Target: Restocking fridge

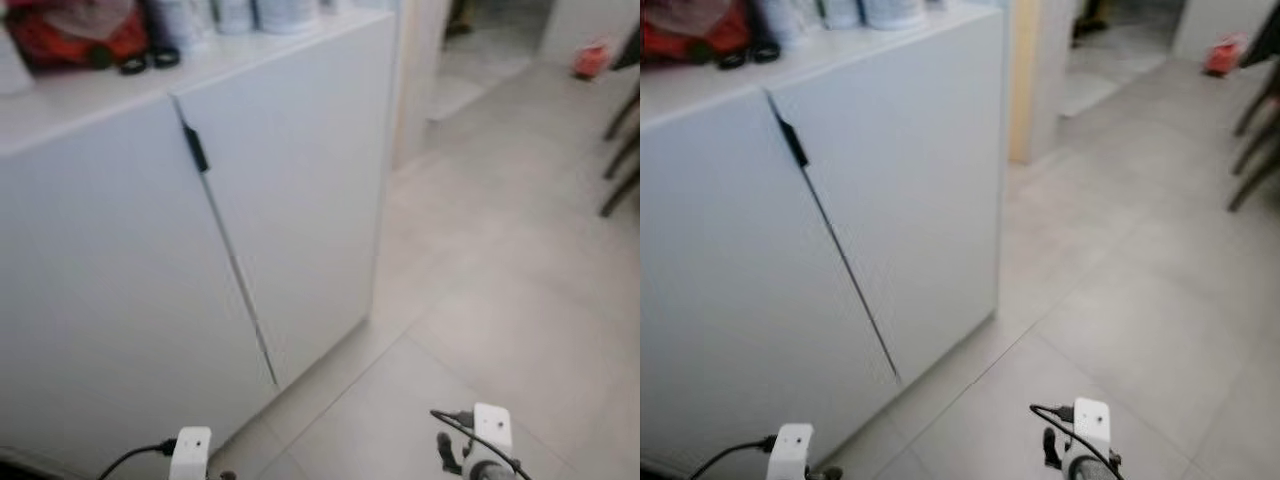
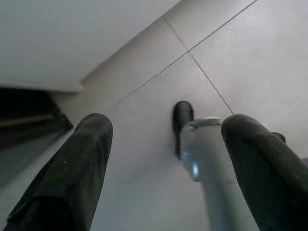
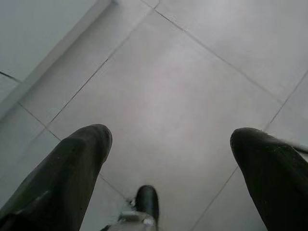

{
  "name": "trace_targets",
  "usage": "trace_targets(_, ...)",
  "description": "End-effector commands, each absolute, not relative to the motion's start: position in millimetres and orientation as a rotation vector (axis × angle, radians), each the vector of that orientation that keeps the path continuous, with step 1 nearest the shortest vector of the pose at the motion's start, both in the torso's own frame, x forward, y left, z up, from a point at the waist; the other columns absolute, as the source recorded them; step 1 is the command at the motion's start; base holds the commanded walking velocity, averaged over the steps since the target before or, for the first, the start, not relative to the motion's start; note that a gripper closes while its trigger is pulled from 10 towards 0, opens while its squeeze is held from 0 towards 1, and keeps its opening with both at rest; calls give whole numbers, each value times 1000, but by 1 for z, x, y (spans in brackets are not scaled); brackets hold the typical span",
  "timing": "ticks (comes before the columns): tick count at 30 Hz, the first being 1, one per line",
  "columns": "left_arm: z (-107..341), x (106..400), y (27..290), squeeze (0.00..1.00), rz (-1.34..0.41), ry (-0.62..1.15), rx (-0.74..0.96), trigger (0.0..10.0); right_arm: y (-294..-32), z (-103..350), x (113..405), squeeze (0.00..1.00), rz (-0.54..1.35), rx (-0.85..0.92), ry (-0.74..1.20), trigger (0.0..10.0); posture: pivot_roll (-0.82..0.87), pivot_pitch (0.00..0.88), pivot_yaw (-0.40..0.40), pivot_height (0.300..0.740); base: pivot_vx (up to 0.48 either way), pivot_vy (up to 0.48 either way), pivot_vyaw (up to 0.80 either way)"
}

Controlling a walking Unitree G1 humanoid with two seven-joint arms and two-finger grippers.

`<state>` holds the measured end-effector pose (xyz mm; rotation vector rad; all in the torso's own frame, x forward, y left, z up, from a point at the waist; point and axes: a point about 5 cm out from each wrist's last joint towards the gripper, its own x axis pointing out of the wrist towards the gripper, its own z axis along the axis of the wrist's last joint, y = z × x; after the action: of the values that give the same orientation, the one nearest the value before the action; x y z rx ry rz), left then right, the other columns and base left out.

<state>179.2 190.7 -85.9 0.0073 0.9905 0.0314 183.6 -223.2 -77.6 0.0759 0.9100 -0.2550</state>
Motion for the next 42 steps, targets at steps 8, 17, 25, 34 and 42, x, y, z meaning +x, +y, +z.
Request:
trace_targets(8, -86, 177, 198, 0, 54, 998, 21, 10000, -215, -78, 187, 0, -236, 94, 912, 10000, -123, 0, 31, 740, 0, 0, 800)
trace_targets(17, -86, 177, 199, 0, 56, 996, 25, 10000, -215, -78, 187, 0, -235, 94, 913, 10000, -124, 0, 31, 740, 0, 0, 800)
trace_targets(25, -86, 177, 199, 0, 56, 993, 33, 10000, -215, -78, 187, 0, -234, 94, 912, 10000, -123, 0, 32, 740, 0, 0, 800)
trace_targets(34, -86, 177, 200, 0, 60, 995, 39, 10000, -214, -78, 187, 0, -237, 99, 910, 10000, -123, 0, 33, 740, 0, 0, 800)
trace_targets(42, -86, 176, 200, 0, 61, 999, 39, 10000, -213, -79, 186, 0, -259, 150, 904, 10000, -114, 5, 42, 740, 0, 0, 100)
